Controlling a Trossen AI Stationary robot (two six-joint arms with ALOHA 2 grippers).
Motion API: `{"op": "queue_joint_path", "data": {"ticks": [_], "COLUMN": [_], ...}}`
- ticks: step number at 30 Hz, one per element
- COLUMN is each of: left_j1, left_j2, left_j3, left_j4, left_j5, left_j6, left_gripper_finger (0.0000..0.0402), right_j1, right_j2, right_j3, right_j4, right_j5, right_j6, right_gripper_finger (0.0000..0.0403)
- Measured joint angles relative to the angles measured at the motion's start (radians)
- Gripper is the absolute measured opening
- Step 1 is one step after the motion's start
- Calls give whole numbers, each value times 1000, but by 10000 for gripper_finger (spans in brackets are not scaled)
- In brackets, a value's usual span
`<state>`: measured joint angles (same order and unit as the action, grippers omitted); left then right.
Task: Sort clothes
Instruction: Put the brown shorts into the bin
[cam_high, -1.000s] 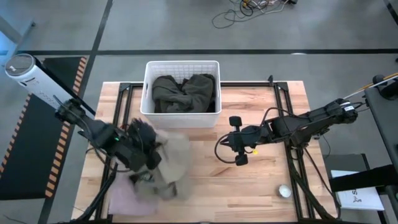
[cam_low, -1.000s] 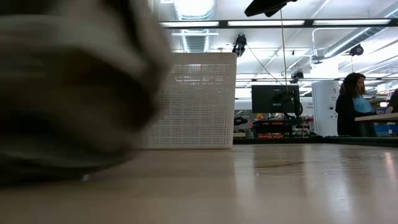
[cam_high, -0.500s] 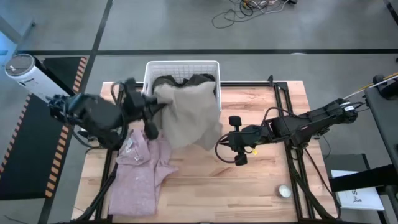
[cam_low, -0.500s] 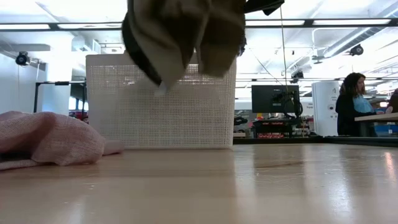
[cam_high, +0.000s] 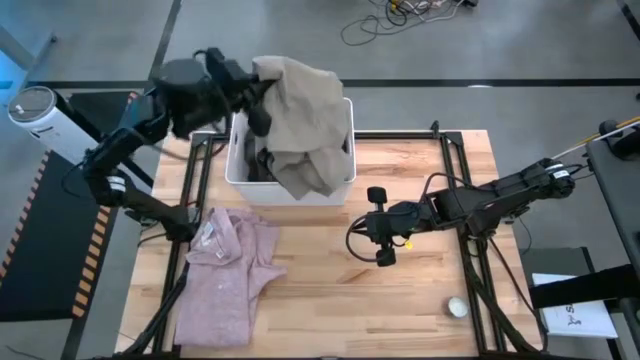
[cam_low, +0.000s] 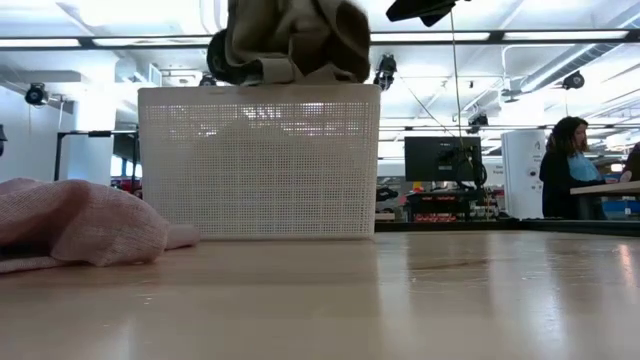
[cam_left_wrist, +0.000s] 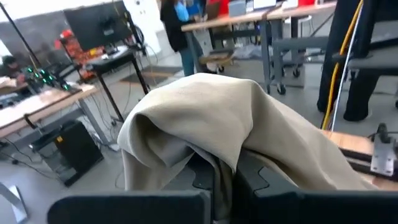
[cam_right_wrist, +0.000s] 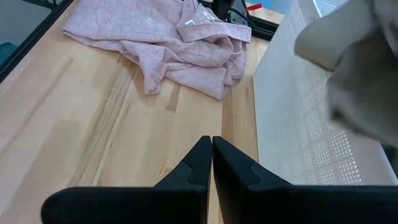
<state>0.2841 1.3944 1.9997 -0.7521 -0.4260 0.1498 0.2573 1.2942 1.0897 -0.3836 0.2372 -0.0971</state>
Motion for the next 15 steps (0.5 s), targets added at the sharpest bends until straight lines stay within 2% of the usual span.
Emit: {"op": "queue_joint_path", "data": {"ticks": [3, 6, 12, 15], "left_j1": [97, 159, 184, 179], "left_j2": [34, 79, 151, 166], "left_j3": [-4, -8, -48, -130], "left_j4": [-16, -54, -181, -202], "left_j5": [84, 103, 101, 92], "left_j6": [-2, -4, -3, -2], "left_gripper_finger": [1, 1, 1, 1], "right_j1": [0, 0, 0, 0], "right_j2": [0, 0, 0, 0], "right_j3": [0, 0, -2, -3], "right_j4": [0, 1, 0, 0], "right_j5": [0, 0, 0, 0], "right_j6": [1, 4, 11, 20], "right_gripper_finger": [0, 0, 0, 0]}}
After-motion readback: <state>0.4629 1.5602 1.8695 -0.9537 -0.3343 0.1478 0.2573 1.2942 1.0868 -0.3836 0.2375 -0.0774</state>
